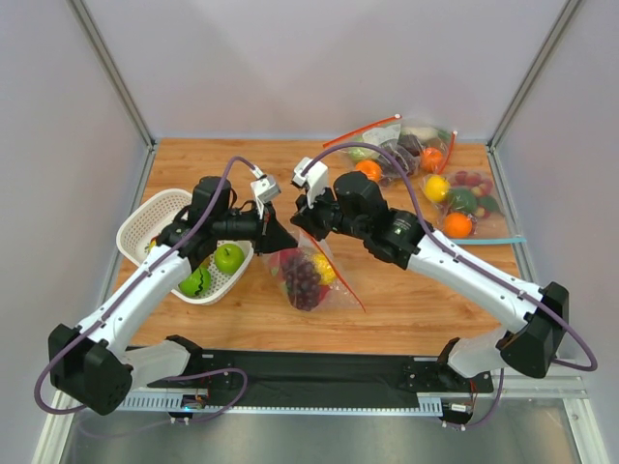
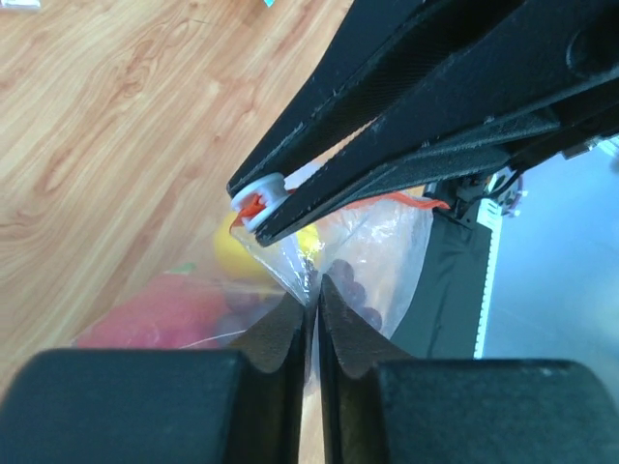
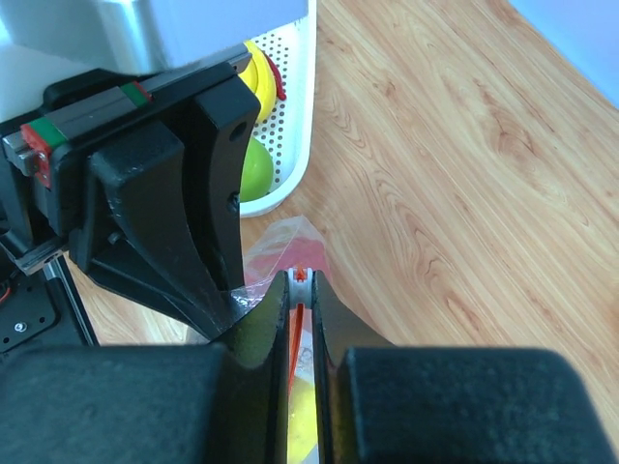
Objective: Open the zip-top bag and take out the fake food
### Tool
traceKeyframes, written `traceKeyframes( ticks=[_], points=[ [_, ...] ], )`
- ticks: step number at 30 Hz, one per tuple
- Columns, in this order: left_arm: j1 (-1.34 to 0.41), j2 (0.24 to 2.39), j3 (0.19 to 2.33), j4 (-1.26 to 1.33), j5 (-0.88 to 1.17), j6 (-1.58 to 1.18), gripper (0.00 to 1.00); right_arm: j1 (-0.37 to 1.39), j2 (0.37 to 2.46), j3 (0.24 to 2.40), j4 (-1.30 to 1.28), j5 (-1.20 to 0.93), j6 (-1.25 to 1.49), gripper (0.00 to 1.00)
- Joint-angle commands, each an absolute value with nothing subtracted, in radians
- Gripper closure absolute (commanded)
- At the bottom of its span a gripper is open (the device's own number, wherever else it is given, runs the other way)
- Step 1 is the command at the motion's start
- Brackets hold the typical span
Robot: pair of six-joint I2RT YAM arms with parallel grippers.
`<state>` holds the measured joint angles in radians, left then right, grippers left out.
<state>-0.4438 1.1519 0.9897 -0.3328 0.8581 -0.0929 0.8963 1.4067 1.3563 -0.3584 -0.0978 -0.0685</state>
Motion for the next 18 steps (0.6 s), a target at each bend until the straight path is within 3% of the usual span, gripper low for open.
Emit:
traceKeyframes(
  ticks=[1,2,3,6,18],
  points=[
    [-0.449,1.108,1.015,-0.330,0.868,-0.049,0.84,0.897,1.364,1.368,-0.348,-0.057,-0.078,0.99],
    [-0.448,1.104,1.019,-0.345,0.867,-0.032,0.77,0.897,1.352,1.364,-0.347,-0.057,-0.077,1.00],
    [-0.449,1.104,1.023,-0.348,0.864,-0.029,0.62,0.896,1.344,1.353,-0.342,-0.057,-0.071,1.00],
    [-0.448,1.100,1.020,-0.333,0.882,-0.031,0.48,0.896,1.322,1.332,-0.321,-0.077,-0.048,1.00],
    [-0.448,1.166,1.075,-0.285,0.922,-0.022,0.34,0.894,1.275,1.276,-0.281,-0.178,0.020,1.00]
  ],
)
